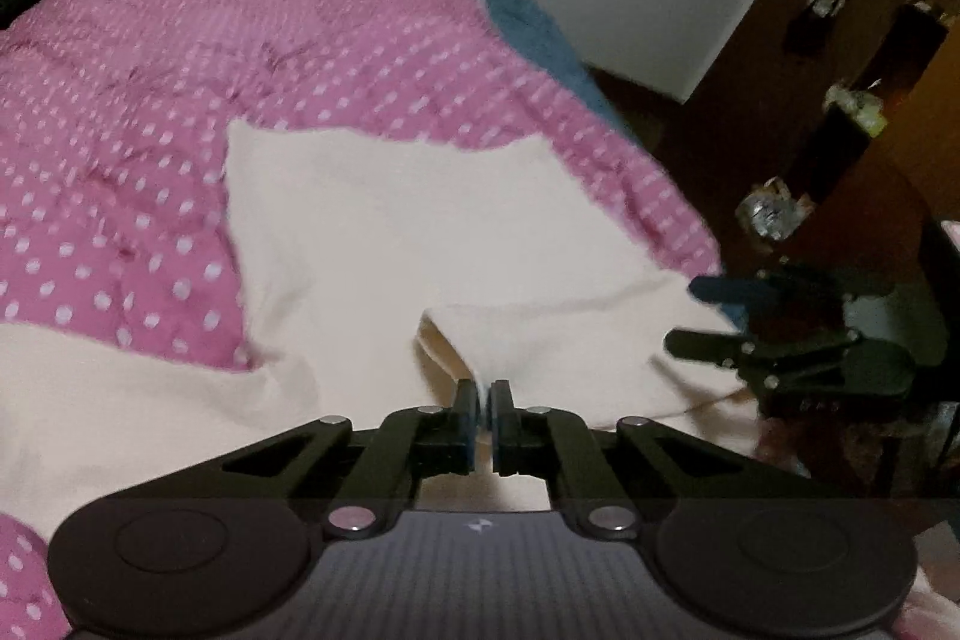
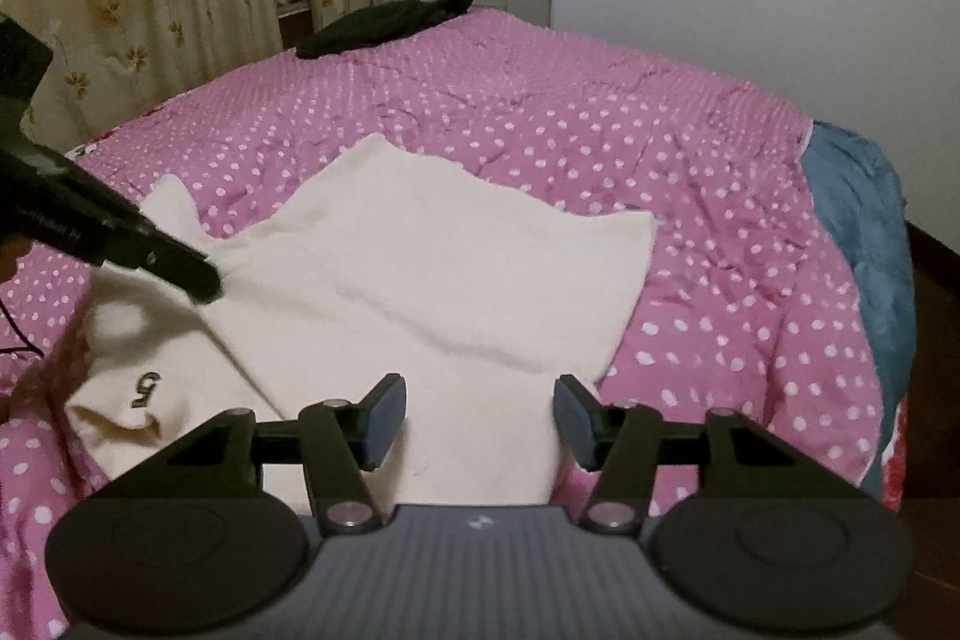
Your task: Fold clothes
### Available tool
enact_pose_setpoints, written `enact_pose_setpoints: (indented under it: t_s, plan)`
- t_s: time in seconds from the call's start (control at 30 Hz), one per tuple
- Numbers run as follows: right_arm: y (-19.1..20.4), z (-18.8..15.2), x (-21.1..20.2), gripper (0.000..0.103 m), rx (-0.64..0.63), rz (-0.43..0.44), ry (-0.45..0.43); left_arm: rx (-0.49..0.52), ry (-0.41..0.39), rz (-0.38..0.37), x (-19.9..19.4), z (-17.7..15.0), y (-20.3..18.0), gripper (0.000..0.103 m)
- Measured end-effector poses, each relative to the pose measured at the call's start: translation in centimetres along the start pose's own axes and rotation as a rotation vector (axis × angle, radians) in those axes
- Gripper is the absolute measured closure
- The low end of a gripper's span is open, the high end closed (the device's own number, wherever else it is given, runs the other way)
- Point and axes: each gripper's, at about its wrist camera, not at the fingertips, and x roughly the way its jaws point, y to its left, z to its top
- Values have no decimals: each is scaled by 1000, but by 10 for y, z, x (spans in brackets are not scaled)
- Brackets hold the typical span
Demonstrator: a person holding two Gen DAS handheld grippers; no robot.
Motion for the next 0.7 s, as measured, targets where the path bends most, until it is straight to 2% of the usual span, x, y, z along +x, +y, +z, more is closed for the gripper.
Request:
enact_pose_setpoints:
  t_s: [0.1,0.3,0.47,0.57,0.7]
  plan:
    - [2,-2,5,48,-9,-11,12,-40,21,-7,4,-2,9,96]
    - [9,5,-4,49,-39,0,-18,-39,-52,29,-19,-5,19,91]
    - [15,1,16,59,-36,10,47,-72,-103,128,-39,-19,41,75]
    - [24,6,14,60,-78,8,32,-111,-138,214,-55,-29,58,70]
    - [41,21,16,60,-161,64,27,-230,-178,305,-74,-40,91,64]
